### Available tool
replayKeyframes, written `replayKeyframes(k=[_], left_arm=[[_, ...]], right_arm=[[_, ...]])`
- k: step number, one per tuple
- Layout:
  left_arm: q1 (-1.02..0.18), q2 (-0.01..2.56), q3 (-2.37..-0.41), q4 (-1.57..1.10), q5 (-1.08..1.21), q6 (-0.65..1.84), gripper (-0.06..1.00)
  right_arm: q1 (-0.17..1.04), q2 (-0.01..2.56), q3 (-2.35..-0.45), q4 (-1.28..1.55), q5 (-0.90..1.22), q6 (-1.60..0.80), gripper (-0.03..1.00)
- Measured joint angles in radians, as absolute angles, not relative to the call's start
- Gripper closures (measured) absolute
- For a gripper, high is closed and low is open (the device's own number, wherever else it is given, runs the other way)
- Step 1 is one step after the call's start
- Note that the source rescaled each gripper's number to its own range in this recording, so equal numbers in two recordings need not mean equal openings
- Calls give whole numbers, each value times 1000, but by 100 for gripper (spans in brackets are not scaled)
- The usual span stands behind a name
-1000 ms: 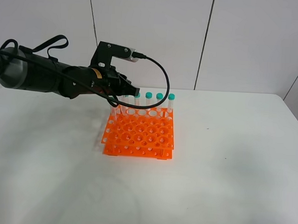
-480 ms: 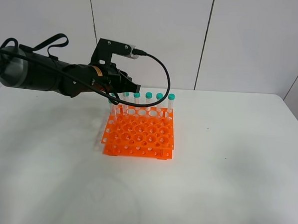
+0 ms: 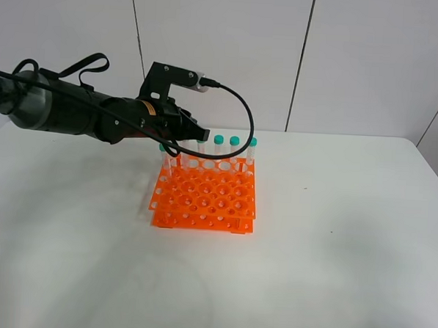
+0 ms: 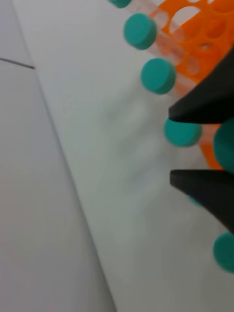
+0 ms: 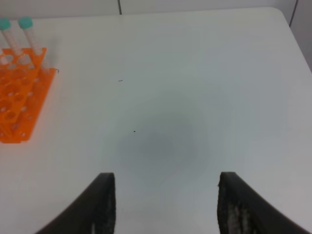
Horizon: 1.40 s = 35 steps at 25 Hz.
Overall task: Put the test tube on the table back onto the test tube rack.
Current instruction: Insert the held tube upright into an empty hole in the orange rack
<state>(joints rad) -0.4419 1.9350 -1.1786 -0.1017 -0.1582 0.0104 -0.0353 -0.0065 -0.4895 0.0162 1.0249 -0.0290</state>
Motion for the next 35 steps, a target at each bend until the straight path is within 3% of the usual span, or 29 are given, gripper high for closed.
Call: replayKeyframes(k=[35], left_arm=[[-431, 1935, -1182, -101, -176, 26, 94]], right_arm=[[-35, -6, -489, 16, 1025, -29, 50]])
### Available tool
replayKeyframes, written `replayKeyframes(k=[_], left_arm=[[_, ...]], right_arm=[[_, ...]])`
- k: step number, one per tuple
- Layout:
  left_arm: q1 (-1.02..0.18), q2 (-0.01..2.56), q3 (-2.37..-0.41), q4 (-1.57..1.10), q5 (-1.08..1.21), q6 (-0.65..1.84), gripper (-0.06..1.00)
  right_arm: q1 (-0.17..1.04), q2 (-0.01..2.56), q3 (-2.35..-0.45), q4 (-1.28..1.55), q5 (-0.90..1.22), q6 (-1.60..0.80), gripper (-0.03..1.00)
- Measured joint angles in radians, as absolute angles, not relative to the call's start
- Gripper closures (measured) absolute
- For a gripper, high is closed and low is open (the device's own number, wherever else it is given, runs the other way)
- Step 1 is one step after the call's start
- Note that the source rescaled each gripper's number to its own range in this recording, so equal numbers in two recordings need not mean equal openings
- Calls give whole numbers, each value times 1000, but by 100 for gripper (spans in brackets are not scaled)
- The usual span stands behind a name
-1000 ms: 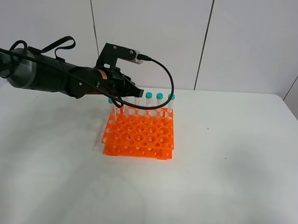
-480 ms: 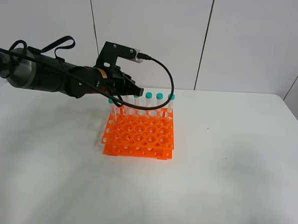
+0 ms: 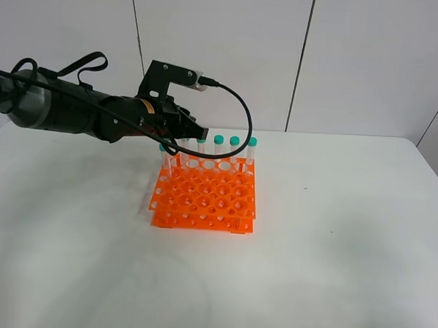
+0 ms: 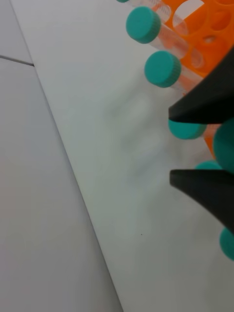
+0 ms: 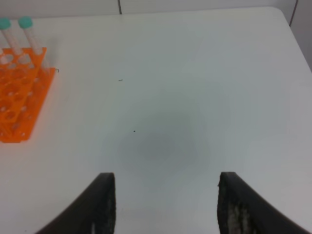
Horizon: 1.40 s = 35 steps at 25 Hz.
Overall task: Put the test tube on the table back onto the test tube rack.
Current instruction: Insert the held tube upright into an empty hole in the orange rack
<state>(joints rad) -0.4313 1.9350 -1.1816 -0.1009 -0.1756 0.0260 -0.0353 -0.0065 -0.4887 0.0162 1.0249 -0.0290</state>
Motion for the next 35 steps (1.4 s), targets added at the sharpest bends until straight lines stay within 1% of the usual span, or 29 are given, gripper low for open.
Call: replayKeyframes(k=[10, 22, 35], left_arm=[[-430, 1938, -1182, -101, -173, 26, 94], [-430, 2023, -1182, -98, -180, 26, 94], [-430, 2025, -1182, -98, -212, 13, 94]], right_arm=[[-35, -6, -489, 16, 1025, -29, 50], [-35, -6, -489, 16, 1025, -29, 50], [-35, -6, -489, 16, 1025, -29, 50]])
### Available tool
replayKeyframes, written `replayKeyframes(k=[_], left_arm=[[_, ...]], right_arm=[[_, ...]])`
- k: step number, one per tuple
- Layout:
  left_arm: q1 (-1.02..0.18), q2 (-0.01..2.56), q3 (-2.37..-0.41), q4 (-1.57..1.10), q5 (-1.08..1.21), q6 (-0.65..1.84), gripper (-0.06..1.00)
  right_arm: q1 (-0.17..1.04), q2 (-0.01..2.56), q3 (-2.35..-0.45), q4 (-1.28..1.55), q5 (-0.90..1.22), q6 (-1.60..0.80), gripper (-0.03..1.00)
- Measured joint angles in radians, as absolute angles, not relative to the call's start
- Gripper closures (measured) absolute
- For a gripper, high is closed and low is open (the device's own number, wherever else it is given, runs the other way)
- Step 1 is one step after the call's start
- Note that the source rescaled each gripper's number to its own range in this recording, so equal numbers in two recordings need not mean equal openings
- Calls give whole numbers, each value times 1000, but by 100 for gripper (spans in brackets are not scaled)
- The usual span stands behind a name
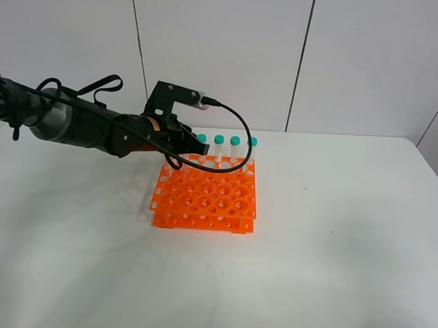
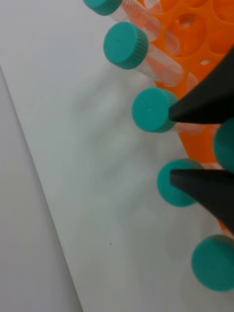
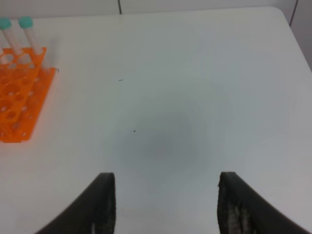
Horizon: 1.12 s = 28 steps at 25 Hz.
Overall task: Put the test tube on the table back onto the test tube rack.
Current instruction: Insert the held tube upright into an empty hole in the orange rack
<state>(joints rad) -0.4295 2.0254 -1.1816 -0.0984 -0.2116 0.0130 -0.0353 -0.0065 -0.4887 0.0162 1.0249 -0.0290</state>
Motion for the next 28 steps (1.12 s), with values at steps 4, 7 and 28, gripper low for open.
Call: replayKeyframes(k=[4, 7, 28], left_arm=[[-430, 2027, -1182, -98, -211, 12, 94], [-430, 2027, -1180, -98, -205, 12, 94], [-430, 2029, -1151, -94, -212, 11, 94]], right_arm=[[-35, -6, -489, 16, 1025, -29, 50], [-35, -6, -489, 16, 1025, -29, 50], [-35, -6, -489, 16, 1025, -29, 50]])
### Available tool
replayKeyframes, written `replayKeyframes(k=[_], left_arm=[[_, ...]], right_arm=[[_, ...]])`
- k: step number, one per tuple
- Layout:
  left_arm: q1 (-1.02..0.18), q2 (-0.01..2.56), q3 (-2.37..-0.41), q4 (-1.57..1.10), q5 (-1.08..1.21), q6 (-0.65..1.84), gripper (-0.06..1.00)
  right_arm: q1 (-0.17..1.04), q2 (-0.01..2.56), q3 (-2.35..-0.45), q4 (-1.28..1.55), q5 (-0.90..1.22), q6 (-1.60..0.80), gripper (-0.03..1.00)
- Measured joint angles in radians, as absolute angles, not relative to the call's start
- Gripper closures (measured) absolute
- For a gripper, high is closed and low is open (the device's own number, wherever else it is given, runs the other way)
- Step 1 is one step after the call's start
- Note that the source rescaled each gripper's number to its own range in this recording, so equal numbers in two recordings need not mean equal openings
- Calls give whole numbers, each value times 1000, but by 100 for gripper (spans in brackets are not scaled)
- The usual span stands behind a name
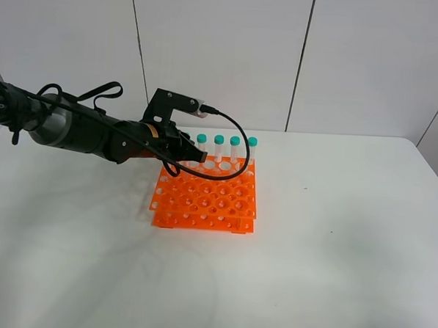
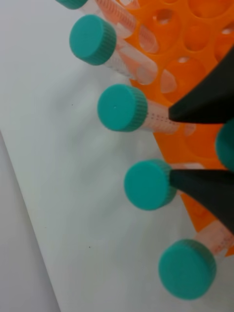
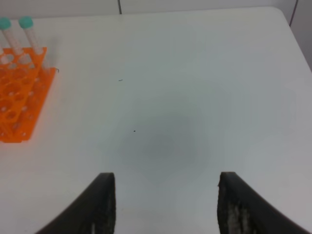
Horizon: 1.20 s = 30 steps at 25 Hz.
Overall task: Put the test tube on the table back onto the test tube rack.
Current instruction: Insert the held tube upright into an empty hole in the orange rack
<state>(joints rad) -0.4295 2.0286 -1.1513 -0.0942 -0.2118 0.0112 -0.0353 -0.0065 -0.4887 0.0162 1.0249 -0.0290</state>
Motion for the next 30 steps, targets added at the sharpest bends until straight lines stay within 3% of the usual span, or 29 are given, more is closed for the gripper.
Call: replayKeyframes(k=[30], left_arm=[[-430, 2052, -1162, -72, -238, 30, 94]], right_arm=[[-35, -6, -489, 16, 1025, -29, 50]])
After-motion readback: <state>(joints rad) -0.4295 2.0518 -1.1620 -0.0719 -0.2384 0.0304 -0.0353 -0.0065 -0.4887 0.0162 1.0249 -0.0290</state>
